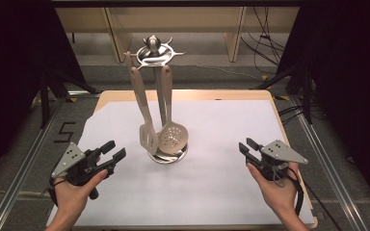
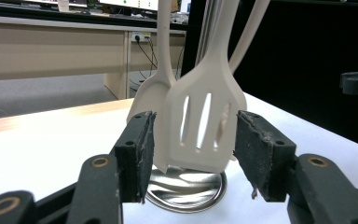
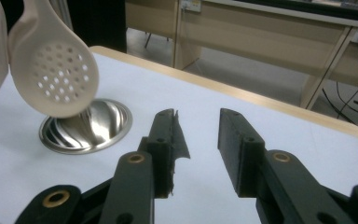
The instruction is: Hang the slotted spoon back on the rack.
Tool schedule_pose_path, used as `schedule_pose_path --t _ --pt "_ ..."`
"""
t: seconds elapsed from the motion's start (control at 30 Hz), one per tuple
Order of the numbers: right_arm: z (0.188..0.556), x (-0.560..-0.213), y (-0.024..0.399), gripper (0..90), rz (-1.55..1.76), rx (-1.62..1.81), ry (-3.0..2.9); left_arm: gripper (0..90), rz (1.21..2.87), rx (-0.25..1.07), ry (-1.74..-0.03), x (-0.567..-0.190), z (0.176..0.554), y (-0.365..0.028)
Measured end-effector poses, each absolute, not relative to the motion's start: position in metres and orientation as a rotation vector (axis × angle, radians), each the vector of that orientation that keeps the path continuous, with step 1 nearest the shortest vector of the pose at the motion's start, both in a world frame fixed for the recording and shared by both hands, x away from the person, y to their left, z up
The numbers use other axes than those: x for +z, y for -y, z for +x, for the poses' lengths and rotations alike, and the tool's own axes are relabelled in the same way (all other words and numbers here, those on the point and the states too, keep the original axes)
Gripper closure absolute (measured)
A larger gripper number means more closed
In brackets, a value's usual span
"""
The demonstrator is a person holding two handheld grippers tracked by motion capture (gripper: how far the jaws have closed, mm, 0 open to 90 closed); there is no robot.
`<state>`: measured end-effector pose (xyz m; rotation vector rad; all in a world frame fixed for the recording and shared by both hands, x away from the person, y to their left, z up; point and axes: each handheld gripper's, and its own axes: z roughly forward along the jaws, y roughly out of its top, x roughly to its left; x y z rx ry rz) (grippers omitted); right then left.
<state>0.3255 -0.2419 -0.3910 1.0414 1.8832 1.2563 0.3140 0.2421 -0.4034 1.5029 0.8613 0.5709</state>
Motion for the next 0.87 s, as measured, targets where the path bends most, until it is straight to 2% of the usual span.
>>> schedule_pose_path --t 0.47,0.87 --pt "0.333 -0.415 0.254 63.2 1.116 1.221 -1.885 46.4 1.501 0.597 -0.900 -0.420 0.316 -0.243" --pt "0.333 -0.421 0.261 62.5 1.153 1.215 -1.886 45.9 1.544 0.601 -0.907 -0.432 0.315 -0.240"
